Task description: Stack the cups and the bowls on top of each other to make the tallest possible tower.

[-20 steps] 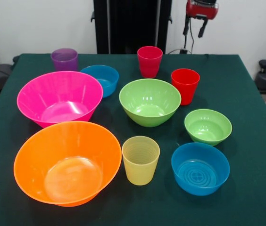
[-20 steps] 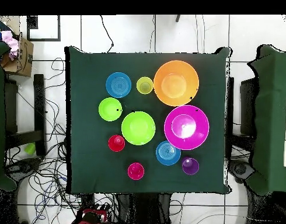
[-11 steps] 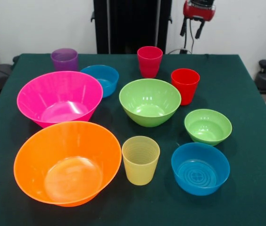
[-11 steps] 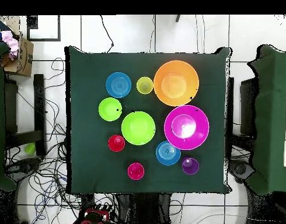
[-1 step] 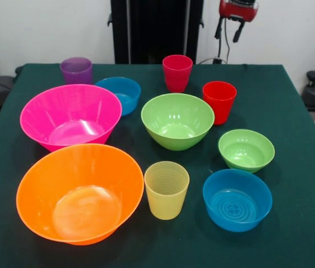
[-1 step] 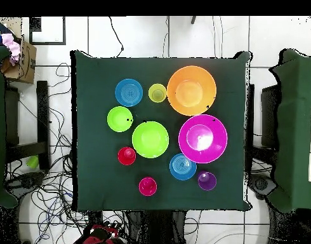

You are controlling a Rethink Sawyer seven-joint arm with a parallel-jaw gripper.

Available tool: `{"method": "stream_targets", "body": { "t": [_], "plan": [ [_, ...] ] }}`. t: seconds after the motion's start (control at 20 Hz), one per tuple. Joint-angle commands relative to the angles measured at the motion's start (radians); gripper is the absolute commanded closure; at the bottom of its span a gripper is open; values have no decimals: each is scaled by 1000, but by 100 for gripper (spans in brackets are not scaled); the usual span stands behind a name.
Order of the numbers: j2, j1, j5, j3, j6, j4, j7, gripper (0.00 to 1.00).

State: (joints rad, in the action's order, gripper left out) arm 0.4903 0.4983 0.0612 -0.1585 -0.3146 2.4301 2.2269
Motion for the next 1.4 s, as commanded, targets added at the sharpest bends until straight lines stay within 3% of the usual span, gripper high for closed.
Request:
{"method": "stream_targets", "body": {
  "t": [0.05, 0.45, 0.85, 1.2, 1.4],
  "plan": [
    [-100, -31, 16, 97, -31, -152, 144, 0],
    [-185, 55, 112, 136, -150, -139, 281, 0],
    [-239, 102, 161, 166, -206, -138, 339, 0],
    [-142, 53, 98, 121, -87, -136, 236, 0],
    [-132, -30, 12, 100, -27, -204, 128, 0]
  ]
}}
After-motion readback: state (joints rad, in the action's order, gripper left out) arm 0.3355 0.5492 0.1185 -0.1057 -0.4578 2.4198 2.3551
